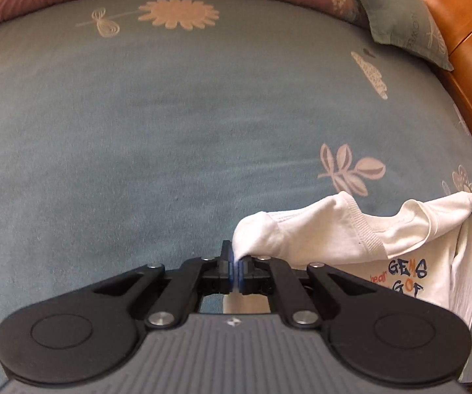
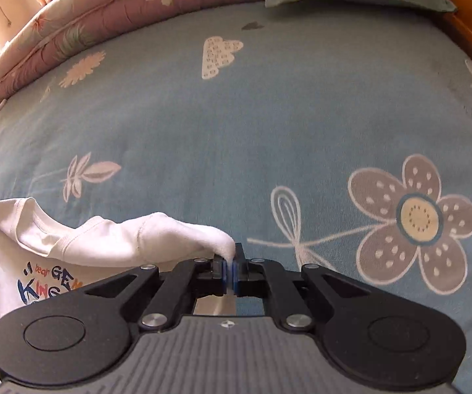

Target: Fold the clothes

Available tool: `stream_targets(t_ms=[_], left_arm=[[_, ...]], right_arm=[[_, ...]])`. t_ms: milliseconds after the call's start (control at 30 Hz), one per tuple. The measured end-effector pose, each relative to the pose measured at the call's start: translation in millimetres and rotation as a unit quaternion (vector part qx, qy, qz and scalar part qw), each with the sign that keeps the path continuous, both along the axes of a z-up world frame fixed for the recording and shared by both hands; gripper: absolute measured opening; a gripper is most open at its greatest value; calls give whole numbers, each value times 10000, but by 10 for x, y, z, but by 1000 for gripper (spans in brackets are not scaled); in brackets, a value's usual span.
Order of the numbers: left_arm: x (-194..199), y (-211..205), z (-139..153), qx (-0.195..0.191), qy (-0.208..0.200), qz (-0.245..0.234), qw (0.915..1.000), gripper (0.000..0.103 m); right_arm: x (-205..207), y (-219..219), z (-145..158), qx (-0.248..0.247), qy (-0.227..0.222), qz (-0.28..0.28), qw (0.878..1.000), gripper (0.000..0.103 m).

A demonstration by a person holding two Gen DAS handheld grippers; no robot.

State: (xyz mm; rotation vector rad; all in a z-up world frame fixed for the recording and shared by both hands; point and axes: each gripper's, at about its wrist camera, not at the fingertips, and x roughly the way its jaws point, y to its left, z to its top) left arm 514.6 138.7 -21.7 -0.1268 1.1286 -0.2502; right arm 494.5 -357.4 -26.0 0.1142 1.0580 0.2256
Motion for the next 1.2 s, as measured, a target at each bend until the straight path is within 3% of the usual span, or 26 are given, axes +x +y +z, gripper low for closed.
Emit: stream_targets(t_ms=[67,133,233,300,333,400,533,667,767,867,1033,1100,1133,1167,1200], left_arm=[[100,23,53,-72,-116,35,9999,7],[313,40,-196,-50,497,124,9987,14],[462,30,-552,257,993,305,9943,13],[392,37,-510,312,922,114,9952,16],[350,41,-477,340,865,13,9957,22],[262,37,-385,482,723,-245,9959,28],[343,-149,-260,707,328,-914,9928,29],[543,-398,-201,778,-76,-1566,9846,38],[701,-604,-226,861,-311,-2011,9753,38],[741,-693,-358,890,-143,-2422,9660,37],[770,-799,-543,911,118,-3031,9485,37],[753,-803,-558,879,132,-3083,9471,32],[746,-807,-554,846,132,-3115,9464,25],[727,-814,-554,850,109,-3140,9455,12],[706,-821,-555,864,81,-3162,9447,8]], right_arm=[[114,21,88,-67,-172,-28,9998,7],[242,27,-118,-20,174,-97,9998,12],[435,35,-456,62,740,-203,9970,16],[395,52,-513,93,851,-97,9963,18],[340,54,-498,103,814,-38,9966,21],[243,32,-441,109,745,114,9971,36],[156,50,-197,-104,363,444,9983,36],[448,212,24,127,-200,704,9972,38],[789,500,-74,253,-170,1153,9929,39],[1049,776,-304,140,56,1662,9860,39],[1066,934,-524,-164,195,2246,9741,39],[1039,960,-528,-231,141,2414,9700,41],[1026,981,-523,-268,146,2535,9669,40],[1013,1003,-518,-304,155,2658,9634,34],[999,1034,-510,-360,163,2789,9595,13]])
